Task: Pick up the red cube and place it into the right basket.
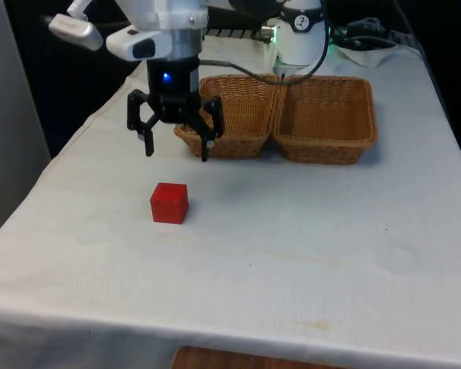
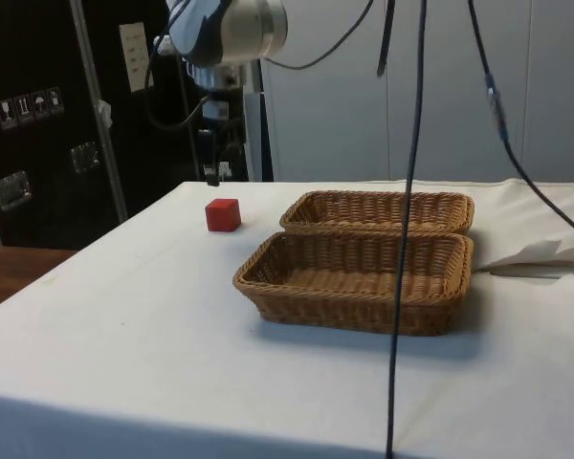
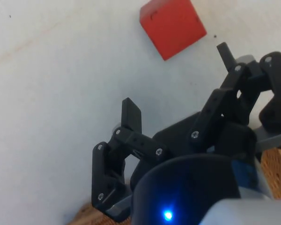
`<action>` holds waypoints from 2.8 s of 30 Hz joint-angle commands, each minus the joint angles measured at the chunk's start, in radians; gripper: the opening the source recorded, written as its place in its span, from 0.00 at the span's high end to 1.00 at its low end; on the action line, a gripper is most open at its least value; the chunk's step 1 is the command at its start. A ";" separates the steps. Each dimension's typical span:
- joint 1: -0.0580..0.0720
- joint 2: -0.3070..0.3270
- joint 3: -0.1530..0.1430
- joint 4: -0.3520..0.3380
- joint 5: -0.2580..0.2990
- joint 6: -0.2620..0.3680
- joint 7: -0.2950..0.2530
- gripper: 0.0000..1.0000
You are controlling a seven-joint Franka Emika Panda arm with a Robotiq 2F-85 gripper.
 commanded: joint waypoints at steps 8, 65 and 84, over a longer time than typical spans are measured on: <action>-0.013 0.077 0.006 0.061 0.066 0.011 -0.002 0.00; 0.021 0.138 -0.021 0.045 0.134 0.101 -0.008 0.97; 0.061 -0.029 -0.059 -0.091 0.038 0.099 0.002 0.97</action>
